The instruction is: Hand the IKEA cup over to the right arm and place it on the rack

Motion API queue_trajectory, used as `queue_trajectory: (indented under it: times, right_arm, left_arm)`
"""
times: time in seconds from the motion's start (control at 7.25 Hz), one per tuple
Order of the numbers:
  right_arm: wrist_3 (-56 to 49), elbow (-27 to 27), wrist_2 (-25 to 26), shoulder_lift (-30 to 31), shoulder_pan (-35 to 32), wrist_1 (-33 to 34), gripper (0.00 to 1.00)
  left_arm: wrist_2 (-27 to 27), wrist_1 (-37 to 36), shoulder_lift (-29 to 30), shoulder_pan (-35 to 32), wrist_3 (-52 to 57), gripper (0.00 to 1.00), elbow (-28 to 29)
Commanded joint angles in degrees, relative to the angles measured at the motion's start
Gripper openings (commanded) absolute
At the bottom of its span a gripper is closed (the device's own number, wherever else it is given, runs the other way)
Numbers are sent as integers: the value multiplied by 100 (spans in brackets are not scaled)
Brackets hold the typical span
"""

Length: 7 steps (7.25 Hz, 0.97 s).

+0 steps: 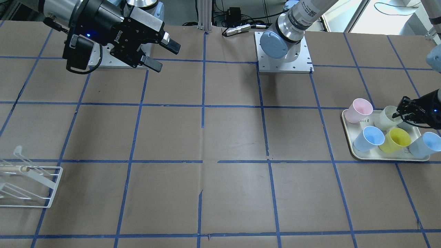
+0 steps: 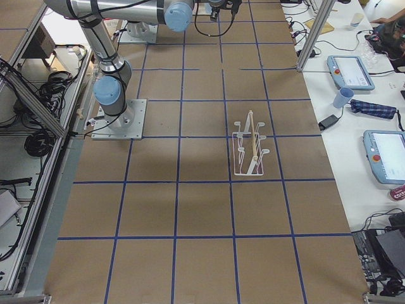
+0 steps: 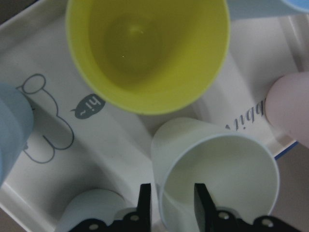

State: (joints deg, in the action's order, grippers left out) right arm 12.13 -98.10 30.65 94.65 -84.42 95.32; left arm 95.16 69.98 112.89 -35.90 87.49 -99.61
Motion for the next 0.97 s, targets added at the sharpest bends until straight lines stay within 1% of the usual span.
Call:
queue_trajectory:
  times: [0.0,0.14,0.28,0.41,0.55,0.69,0.83]
  right_arm:
    - [-254,-663,-1179,19,4,100,100]
    - [-212,-858,-1393,27,-4,553,100]
    - [-211,-982,-2083,-7,-5,557,100]
    - [-211,-1157,-2490,-8,-5,575,100]
    - [-159,-1298,-2816,36,-13,592,100]
    - [-54,-1326,-2976,36,-13,593,100]
    - [-44,-1335,-3029,-7,-13,593,100]
  left_arm:
    - [11,42,5,-22,-13,0,46]
    - [11,94,-12,-22,-13,0,64]
    - [11,138,-91,-31,-21,0,73]
    - [-6,365,-214,-66,-109,0,117]
    - [-6,915,-389,-101,-118,0,361]
    - [-15,1774,-530,-102,-127,0,729]
    - [-189,2731,-653,-93,-266,0,1072]
